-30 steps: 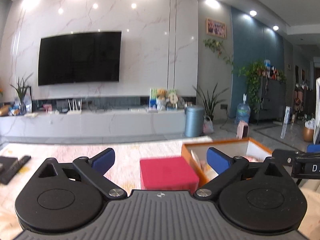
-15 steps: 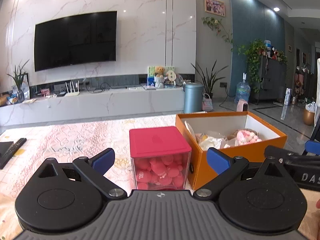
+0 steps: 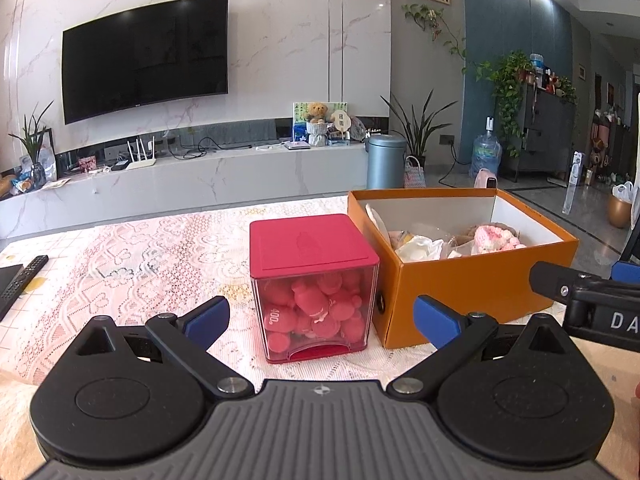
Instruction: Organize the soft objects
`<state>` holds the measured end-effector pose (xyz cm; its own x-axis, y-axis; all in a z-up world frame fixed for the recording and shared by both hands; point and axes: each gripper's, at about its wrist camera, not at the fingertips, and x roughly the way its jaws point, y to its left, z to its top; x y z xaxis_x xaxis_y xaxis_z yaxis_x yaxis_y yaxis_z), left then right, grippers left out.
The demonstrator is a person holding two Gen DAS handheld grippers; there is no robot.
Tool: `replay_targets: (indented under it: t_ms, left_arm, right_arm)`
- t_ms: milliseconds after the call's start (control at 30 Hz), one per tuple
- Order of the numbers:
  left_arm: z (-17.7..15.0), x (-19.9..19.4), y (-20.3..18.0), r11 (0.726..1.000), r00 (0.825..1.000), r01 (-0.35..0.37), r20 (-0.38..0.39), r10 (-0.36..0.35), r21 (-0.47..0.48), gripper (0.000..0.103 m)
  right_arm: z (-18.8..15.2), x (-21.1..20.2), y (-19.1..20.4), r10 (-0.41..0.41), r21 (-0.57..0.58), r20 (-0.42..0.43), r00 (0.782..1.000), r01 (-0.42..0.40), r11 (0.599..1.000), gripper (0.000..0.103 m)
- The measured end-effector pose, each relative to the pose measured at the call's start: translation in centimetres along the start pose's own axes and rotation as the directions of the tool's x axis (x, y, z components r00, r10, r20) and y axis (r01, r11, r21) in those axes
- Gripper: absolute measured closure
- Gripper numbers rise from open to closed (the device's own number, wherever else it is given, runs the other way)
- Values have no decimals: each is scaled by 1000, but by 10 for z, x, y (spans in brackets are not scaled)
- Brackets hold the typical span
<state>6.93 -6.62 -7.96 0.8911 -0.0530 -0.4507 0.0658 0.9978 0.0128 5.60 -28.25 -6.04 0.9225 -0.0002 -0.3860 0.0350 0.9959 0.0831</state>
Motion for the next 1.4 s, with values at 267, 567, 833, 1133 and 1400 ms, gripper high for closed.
replay_targets:
  t_ms: [267, 567, 833, 1133, 1400]
  left_arm:
    - [1, -2, 1, 1000, 1000, -4, -3, 4, -4, 0]
    - [2, -2, 3, 1000, 1000, -9, -4, 9, -9, 0]
    - [2, -2, 5, 1000, 1000, -12, -10, 12, -17, 0]
    - [1, -1, 7, 1000, 1000, -16, -19, 16, -23, 0]
    - [1, -1, 7, 1000, 1000, -16, -18, 16, -23, 0]
  right_arm:
    - [2, 4, 1, 0, 3, -5, 1000, 0, 1000, 3]
    - [1, 3, 1, 0, 0, -7, 1000, 0, 1000, 3]
    - [1, 3, 1, 0, 0, -7, 1000, 0, 1000, 3]
    - [1, 3, 1, 0, 1, -8, 1000, 0, 1000, 3]
    - [1, 3, 1, 0, 1, -8, 1000, 0, 1000, 3]
